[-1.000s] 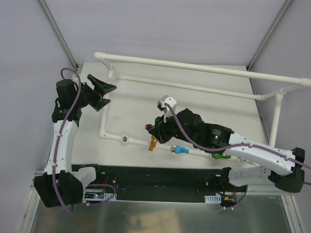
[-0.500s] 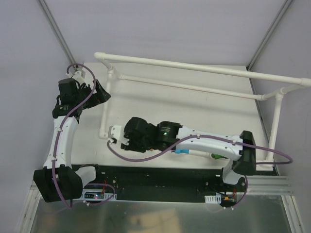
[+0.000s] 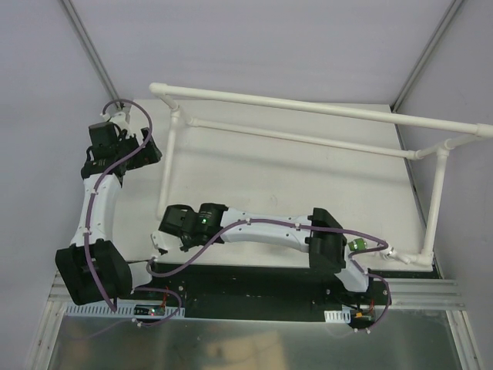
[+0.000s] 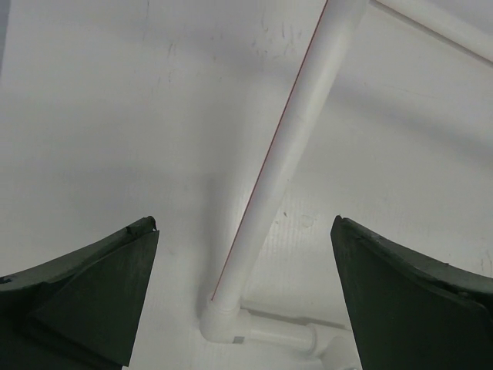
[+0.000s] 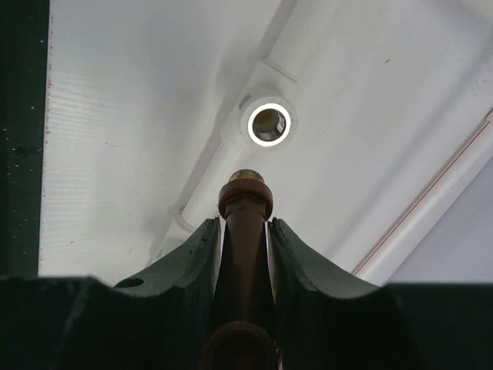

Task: Install the water faucets
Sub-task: Place the water faucet at the center of the board.

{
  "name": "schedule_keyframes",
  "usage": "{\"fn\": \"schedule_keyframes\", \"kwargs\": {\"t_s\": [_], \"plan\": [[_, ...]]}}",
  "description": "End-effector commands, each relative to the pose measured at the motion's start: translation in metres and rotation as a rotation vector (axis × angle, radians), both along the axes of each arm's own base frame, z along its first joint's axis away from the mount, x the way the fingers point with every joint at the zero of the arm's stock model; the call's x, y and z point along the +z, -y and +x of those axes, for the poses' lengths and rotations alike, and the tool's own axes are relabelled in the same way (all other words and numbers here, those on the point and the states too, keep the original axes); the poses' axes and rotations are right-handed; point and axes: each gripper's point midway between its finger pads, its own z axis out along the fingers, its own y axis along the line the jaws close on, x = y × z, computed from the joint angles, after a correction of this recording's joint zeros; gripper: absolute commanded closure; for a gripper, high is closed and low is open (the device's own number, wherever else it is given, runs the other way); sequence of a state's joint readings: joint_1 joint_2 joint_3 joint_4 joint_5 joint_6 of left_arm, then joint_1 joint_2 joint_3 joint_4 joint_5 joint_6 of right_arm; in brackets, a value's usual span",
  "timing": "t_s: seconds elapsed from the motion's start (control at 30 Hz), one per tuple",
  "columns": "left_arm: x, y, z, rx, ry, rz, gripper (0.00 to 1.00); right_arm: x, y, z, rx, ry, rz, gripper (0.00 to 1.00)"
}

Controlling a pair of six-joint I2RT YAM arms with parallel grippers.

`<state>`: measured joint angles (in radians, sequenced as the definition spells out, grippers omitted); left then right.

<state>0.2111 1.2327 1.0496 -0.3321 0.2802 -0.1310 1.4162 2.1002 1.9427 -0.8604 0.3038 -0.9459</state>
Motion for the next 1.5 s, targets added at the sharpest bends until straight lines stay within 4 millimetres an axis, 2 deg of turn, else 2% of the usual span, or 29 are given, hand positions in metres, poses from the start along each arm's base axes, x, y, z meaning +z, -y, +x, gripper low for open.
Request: {"fn": "schedule_keyframes", "kwargs": {"t_s": [0.0,0.17,0.3,0.53,0.77,0.87,1.03,1.13,1.17,1.23,1.3,1.47], "plan": [[0.009,0.002,0.014,-0.075,0.069,0.009,0.01,0.012,0.0,0.015,0.084,0.102,-0.095,1.0],[-0.005,0.014,0.017,-0.127,0.048,-0.052,0.01,0.003,-0.003,0.019,0.109,0.116,-0.131,1.0],[-0.019,0.017,0.017,-0.137,0.017,-0.074,0.03,0.004,-0.007,0.021,0.106,0.113,-0.121,1.0],[-0.046,0.004,0.016,-0.082,-0.04,-0.026,0.08,0.005,0.001,0.018,0.079,0.085,-0.105,1.0],[-0.078,0.03,0.025,-0.176,-0.135,-0.196,0.11,0.007,0.011,0.022,0.06,0.093,-0.107,1.0],[-0.084,0.043,0.027,-0.194,-0.163,-0.234,0.12,0.009,0.013,0.023,0.051,0.092,-0.099,1.0],[-0.084,0.095,0.023,-0.337,-0.178,-0.229,0.12,0.011,0.016,0.024,0.045,0.095,-0.085,1.0],[-0.082,0.121,0.021,-0.398,-0.184,-0.254,0.12,0.011,0.021,0.025,0.031,0.095,-0.089,1.0],[-0.082,0.123,0.02,-0.402,-0.186,-0.265,0.12,0.011,0.023,0.025,0.03,0.097,-0.09,1.0],[-0.075,0.144,0.016,-0.464,-0.17,-0.291,0.12,0.011,0.026,0.025,0.028,0.098,-0.092,1.0],[-0.072,0.146,0.015,-0.476,-0.161,-0.301,0.12,0.01,0.028,0.025,0.028,0.094,-0.097,1.0],[-0.065,0.132,0.018,-0.43,-0.134,-0.284,0.1,0.012,0.025,0.024,0.055,0.09,-0.099,1.0]]}}
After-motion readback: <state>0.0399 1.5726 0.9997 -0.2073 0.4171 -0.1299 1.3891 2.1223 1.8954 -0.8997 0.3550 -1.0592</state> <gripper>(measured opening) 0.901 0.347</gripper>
